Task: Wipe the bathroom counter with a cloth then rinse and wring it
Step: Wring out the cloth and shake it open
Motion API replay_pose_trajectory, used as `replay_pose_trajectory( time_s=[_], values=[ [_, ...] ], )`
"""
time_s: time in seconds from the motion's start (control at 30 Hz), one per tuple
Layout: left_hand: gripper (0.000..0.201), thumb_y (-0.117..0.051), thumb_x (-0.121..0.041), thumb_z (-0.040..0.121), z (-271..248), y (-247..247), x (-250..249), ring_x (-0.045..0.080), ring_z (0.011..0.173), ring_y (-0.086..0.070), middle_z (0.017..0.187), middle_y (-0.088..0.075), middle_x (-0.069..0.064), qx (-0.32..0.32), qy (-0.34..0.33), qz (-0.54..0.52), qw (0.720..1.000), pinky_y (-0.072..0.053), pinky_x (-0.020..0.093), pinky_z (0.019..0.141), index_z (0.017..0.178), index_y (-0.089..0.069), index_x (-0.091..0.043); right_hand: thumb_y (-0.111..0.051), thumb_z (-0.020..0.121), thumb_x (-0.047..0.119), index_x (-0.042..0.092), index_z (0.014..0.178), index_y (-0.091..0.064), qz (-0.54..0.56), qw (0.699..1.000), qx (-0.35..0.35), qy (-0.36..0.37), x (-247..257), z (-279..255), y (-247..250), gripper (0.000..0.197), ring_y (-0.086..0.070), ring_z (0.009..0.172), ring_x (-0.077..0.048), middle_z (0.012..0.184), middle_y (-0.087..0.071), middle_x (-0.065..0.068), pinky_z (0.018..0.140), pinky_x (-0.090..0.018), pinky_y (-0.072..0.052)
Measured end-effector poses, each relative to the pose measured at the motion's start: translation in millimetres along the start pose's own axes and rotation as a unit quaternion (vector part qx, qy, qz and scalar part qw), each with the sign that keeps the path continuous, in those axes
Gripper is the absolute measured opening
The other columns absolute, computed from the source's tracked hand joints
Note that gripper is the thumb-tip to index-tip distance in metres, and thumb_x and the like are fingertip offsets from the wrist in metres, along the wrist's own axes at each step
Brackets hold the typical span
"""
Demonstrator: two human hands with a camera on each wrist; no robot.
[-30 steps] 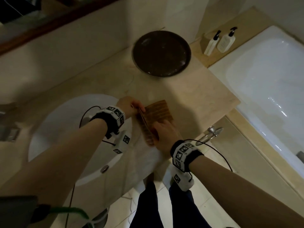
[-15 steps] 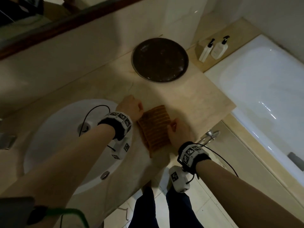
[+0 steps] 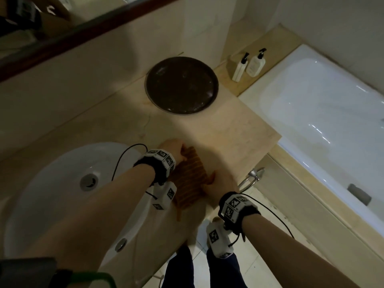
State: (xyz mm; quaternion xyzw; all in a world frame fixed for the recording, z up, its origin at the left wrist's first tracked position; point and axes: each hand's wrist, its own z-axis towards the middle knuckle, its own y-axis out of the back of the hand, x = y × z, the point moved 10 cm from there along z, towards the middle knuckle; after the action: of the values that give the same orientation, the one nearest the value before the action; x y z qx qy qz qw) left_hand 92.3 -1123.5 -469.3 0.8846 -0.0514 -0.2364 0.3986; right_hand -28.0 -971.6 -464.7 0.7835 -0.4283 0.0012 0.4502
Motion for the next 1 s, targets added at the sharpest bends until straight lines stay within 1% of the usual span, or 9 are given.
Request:
replay_pose_trajectory(
  time_s=[0.23,0.33,0.47,0.57,0.63,0.7,0.77,0.87,1.0],
  values=[
    [0.018,-0.061,-0.019,0.091,-17.6,15.9,13.5,0.023,0.093,-0.053,0.102,-0.055,0.007,-0.039,0.001,-0.242,0.969,-0.043,0.033,0.081,0.103,-0.048,-0.014,-0.074,0.074,0.017,0.024,0.074,-0.052,0.232,0.97,-0.063,-0.029,-11.0,21.7,32.7,0.022,-0.058,0.08,-0.021,0.078,-0.06,0.001,0.069,-0.032,-0.046],
    [0.025,-0.06,-0.019,0.091,-22.7,18.0,22.5,0.029,0.102,-0.056,0.109,-0.057,0.012,-0.066,0.011,-0.311,0.948,-0.047,0.038,0.088,0.111,-0.048,-0.01,-0.079,0.073,0.008,0.018,0.08,-0.062,0.364,0.928,-0.058,-0.049,-8.3,39.5,46.4,0.021,-0.065,0.085,-0.028,0.084,-0.068,-0.008,0.078,-0.04,-0.056],
    [0.033,-0.059,-0.019,0.091,-19.4,24.6,26.0,0.034,0.104,-0.059,0.117,-0.057,0.018,-0.105,0.034,-0.406,0.907,-0.051,0.049,0.088,0.118,-0.042,-0.011,-0.07,0.085,0.007,0.012,0.087,-0.067,0.474,0.879,-0.021,-0.039,10.5,70.9,61.6,0.006,-0.066,0.081,-0.028,0.095,-0.069,-0.015,0.071,-0.039,-0.056],
    [0.03,-0.059,-0.021,0.092,-10.0,34.4,19.8,0.032,0.104,-0.06,0.115,-0.06,0.015,-0.151,0.043,-0.435,0.887,-0.052,0.049,0.089,0.118,-0.047,-0.013,-0.064,0.089,0.026,0.022,0.095,-0.059,0.373,0.927,-0.015,0.037,34.9,103.7,86.0,0.009,-0.063,0.091,-0.027,0.101,-0.065,-0.004,0.074,-0.044,-0.056],
    [0.036,-0.057,-0.032,0.09,-1.6,45.5,16.4,0.029,0.106,-0.06,0.116,-0.062,0.009,-0.194,0.057,-0.432,0.879,-0.049,0.048,0.094,0.122,-0.05,-0.017,-0.057,0.093,0.028,0.022,0.097,-0.054,0.296,0.95,-0.006,0.101,59.8,120.0,105.6,0.008,-0.059,0.088,-0.02,0.1,-0.062,-0.001,0.066,-0.032,-0.049],
    [0.047,-0.053,-0.038,0.091,7.1,59.7,14.2,0.022,0.115,-0.055,0.127,-0.056,0.002,-0.225,0.085,-0.423,0.874,-0.041,0.041,0.104,0.133,-0.046,-0.019,-0.051,0.097,0.02,0.018,0.096,-0.052,0.287,0.945,-0.002,0.155,85.0,138.4,123.4,0.002,-0.057,0.084,-0.017,0.094,-0.061,0.0,0.061,-0.026,-0.043],
    [0.047,-0.049,-0.029,0.097,14.1,75.2,12.9,0.021,0.119,-0.051,0.131,-0.052,0.002,-0.25,0.117,-0.434,0.858,-0.039,0.037,0.105,0.141,-0.038,-0.019,-0.049,0.098,0.017,0.019,0.092,-0.051,0.275,0.94,0.014,0.199,110.6,160.4,136.1,0.007,-0.058,0.079,-0.019,0.089,-0.06,-0.003,0.064,-0.034,-0.052],
    [0.046,-0.045,-0.029,0.098,33.8,99.7,12.6,0.025,0.109,-0.058,0.128,-0.056,0.007,-0.276,0.137,-0.416,0.856,-0.049,0.046,0.094,0.142,-0.032,-0.027,-0.05,0.096,0.024,0.025,0.086,-0.047,0.198,0.949,0.043,0.242,142.1,202.3,151.0,0.011,-0.057,0.072,-0.022,0.078,-0.057,0.0,0.071,-0.048,-0.053],
    [0.049,-0.046,-0.032,0.098,63.7,123.6,23.3,0.03,0.106,-0.059,0.126,-0.054,0.006,-0.286,0.192,-0.428,0.836,-0.053,0.048,0.086,0.143,-0.026,-0.031,-0.051,0.096,0.031,0.02,0.095,-0.047,0.106,0.953,0.052,0.28,189.4,252.4,173.0,0.012,-0.06,0.081,-0.024,0.088,-0.06,-0.004,0.072,-0.04,-0.051]
  ],
)
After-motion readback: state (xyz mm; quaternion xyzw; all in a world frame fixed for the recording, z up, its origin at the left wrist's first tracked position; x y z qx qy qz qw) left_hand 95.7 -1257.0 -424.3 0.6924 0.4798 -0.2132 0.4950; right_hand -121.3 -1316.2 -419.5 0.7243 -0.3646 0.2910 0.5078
